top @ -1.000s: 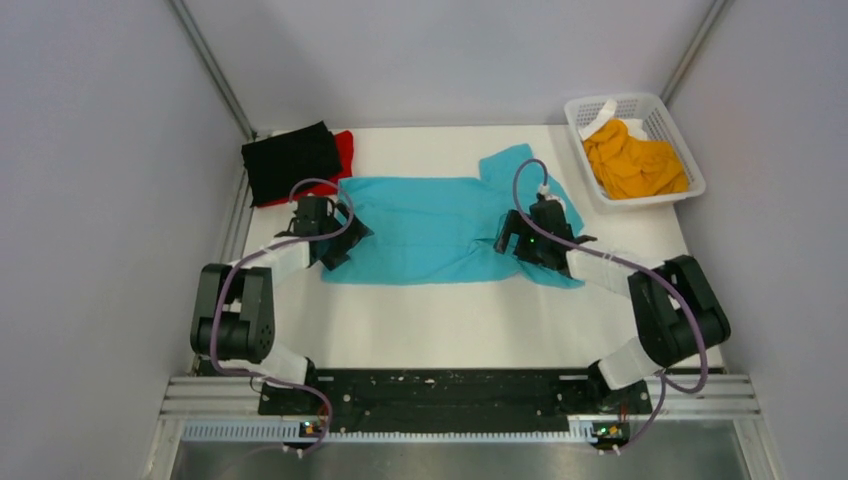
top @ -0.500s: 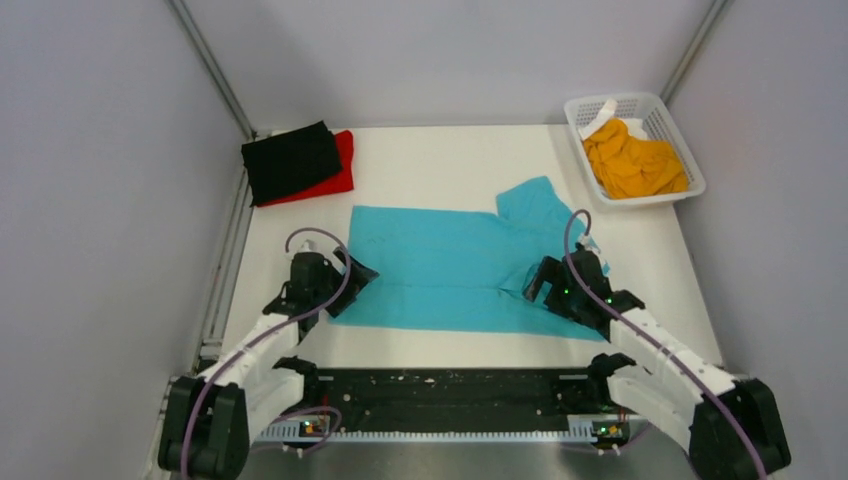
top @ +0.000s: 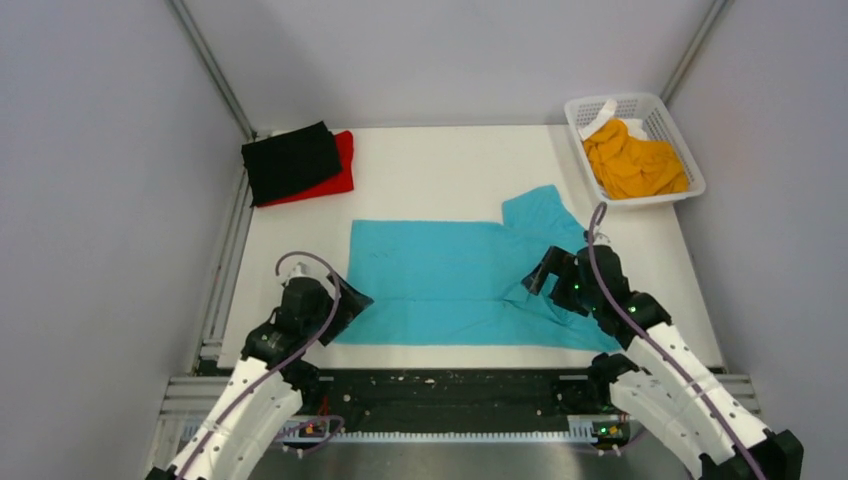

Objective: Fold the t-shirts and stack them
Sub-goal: Fold the flattened tshirt in 1/3 of the way

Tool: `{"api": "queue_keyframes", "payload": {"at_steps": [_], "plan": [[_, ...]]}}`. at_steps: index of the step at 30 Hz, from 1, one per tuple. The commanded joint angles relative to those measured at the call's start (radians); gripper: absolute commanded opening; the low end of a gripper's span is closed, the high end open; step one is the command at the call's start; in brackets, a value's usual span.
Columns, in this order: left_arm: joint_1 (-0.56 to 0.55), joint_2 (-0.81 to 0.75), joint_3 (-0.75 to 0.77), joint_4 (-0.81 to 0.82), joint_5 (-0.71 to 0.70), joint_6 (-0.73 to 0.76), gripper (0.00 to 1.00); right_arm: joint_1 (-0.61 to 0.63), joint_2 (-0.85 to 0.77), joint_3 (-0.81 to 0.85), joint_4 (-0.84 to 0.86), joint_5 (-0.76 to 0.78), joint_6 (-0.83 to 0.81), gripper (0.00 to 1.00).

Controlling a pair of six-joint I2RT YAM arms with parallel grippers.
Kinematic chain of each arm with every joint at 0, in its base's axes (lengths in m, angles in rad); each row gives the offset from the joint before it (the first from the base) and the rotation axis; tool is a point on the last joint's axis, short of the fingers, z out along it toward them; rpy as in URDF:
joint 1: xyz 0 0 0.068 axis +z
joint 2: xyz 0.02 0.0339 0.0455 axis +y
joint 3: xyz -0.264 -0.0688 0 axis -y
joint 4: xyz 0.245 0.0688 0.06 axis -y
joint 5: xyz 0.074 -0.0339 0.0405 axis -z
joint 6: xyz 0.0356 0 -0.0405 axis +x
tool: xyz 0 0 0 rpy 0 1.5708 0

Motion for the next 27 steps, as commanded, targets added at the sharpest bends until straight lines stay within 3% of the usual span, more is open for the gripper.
{"api": "queue_keyframes", "payload": {"at_steps": [1, 6, 15, 27], "plan": [[-0.003, 0.002, 0.088, -0.041, -0.103, 0.021, 0.99, 0.103, 0.143, 0.057, 0.164, -0.070, -0.052, 0.99], [-0.003, 0.077, 0.144, -0.007, -0.147, 0.066, 0.99, 0.175, 0.340, 0.059, 0.289, -0.070, -0.040, 0.99], [-0.002, 0.189, 0.156, 0.057, -0.220, 0.074, 0.99, 0.192, 0.523, 0.084, 0.433, -0.072, -0.050, 0.99], [-0.001, 0.282, 0.248, 0.109, -0.300, 0.089, 0.99, 0.192, 0.827, 0.389, 0.595, -0.104, -0.115, 0.99]]}}
